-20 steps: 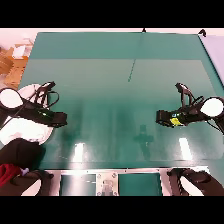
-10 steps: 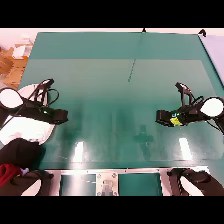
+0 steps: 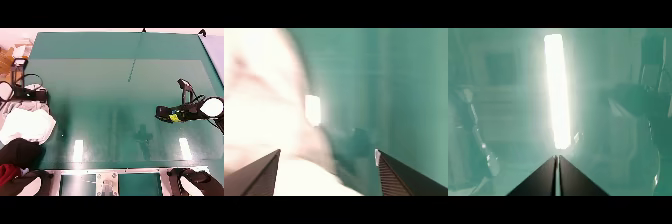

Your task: Fold the shirts.

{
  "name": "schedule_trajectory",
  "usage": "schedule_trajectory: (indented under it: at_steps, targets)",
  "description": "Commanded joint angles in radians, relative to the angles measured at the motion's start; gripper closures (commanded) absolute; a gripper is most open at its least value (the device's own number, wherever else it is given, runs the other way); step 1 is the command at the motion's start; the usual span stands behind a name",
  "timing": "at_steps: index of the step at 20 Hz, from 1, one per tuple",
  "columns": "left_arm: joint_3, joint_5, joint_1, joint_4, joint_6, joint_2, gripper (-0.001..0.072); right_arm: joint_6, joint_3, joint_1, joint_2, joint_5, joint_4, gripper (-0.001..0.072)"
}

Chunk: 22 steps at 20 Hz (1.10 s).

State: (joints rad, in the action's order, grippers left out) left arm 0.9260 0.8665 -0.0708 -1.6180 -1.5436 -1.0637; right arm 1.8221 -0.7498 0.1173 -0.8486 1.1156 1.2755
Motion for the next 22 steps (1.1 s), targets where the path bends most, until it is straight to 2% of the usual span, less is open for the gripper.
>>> schedule_trajectory:
  at_steps: [1, 2, 4, 8, 9, 10, 11, 14, 17, 22]
  targets:
    - [0.051, -0.076, -0.141, -0.095, 0.069, -0.187, 0.0021, 0.0, 0.0, 0.001, -0.001, -0.076, 0.0, 0.0482]
    - [0.064, -0.086, -0.156, -0.095, 0.102, -0.248, 0.0021, 0.0, 0.0, 0.001, -0.001, -0.093, 0.0, 0.0441]
    - [0.095, -0.114, -0.158, -0.099, 0.165, -0.367, 0.0021, 0.0, 0.0, 0.001, -0.001, -0.113, 0.0, 0.0441]
    - [0.182, -0.07, -0.158, -0.1, 0.165, -0.516, 0.0043, 0.0, 0.0, 0.001, -0.001, -0.116, -0.001, 0.0441]
    - [0.191, -0.065, -0.158, -0.1, 0.166, -0.519, 0.0255, 0.0, 0.0, 0.001, -0.001, -0.116, -0.001, 0.0442]
    - [0.204, -0.056, -0.158, -0.101, 0.171, -0.519, 0.0578, 0.0, 0.0, 0.001, -0.001, -0.116, -0.001, 0.0442]
    - [0.224, -0.035, -0.158, -0.1, 0.193, -0.519, 0.0685, 0.0, 0.0, 0.001, -0.001, -0.116, -0.001, 0.0443]
    - [0.317, 0.062, -0.152, -0.082, 0.192, -0.517, 0.0687, 0.0, 0.0, 0.0, -0.001, -0.108, -0.001, 0.0452]
    - [0.476, 0.157, -0.101, 0.044, 0.201, -0.478, 0.0688, -0.001, -0.009, -0.018, -0.001, -0.109, -0.001, 0.0452]
    - [0.714, 0.22, 0.173, 0.218, 0.217, -0.352, 0.0688, -0.037, -0.057, -0.142, -0.001, -0.065, -0.009, 0.0452]
